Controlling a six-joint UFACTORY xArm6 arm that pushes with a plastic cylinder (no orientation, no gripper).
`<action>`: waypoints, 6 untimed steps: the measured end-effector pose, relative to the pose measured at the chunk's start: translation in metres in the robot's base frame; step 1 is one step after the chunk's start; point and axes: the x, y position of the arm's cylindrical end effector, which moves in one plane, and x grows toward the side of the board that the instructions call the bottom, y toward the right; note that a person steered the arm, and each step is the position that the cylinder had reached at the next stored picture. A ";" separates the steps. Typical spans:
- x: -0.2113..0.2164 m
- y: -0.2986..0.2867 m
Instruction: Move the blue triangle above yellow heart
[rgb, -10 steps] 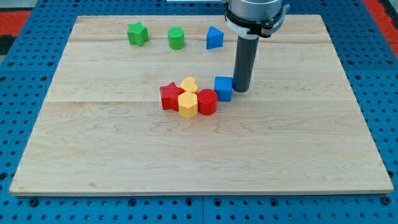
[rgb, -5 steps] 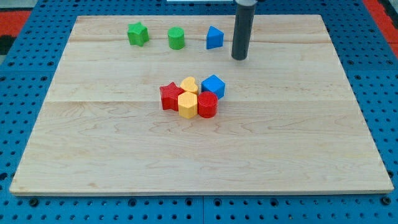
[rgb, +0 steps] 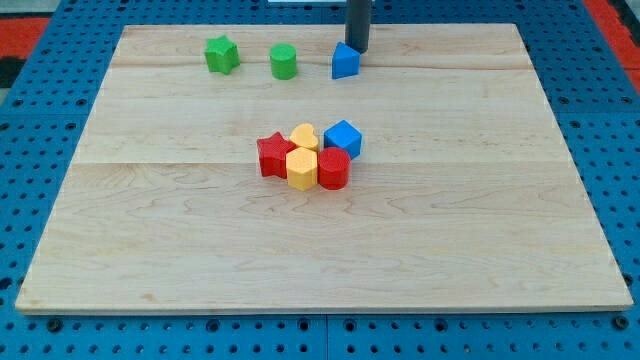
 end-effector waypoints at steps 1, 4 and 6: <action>0.011 -0.021; 0.057 -0.044; 0.094 -0.044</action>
